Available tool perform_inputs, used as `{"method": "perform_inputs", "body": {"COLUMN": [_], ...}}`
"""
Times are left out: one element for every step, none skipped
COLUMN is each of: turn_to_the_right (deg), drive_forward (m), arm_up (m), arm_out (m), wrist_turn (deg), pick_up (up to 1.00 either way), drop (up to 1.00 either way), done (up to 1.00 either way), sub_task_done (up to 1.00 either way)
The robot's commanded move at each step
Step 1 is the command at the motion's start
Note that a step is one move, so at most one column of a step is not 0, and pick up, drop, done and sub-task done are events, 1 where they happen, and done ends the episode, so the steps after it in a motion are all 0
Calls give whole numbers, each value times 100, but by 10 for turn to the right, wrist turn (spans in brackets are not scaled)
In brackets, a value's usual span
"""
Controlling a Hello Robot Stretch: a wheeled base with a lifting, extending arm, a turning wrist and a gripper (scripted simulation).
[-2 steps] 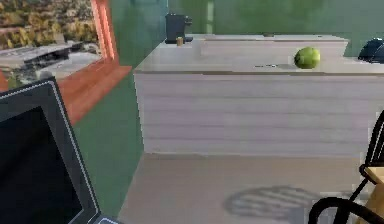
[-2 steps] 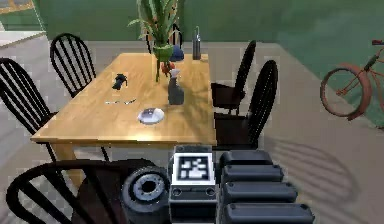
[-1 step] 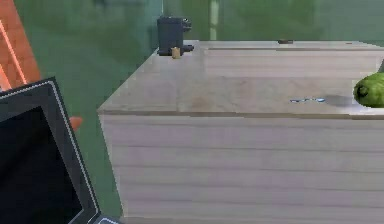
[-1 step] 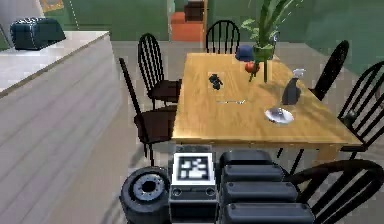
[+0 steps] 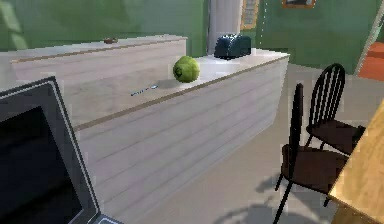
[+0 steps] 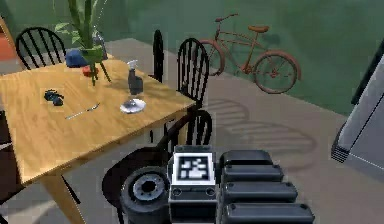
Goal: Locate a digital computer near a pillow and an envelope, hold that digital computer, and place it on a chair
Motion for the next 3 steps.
{"method": "perform_inputs", "body": {"turn_to_the_right": [90, 0, 450], "drive_forward": [0, 95, 0], "arm_up": [0, 0, 0], "arm_out": [0, 0, 0], "wrist_turn": [0, 0, 0], "pick_up": [0, 0, 0], "drop": [0, 0, 0], "done": [0, 0, 0], "sub_task_done": [0, 0, 0]}}
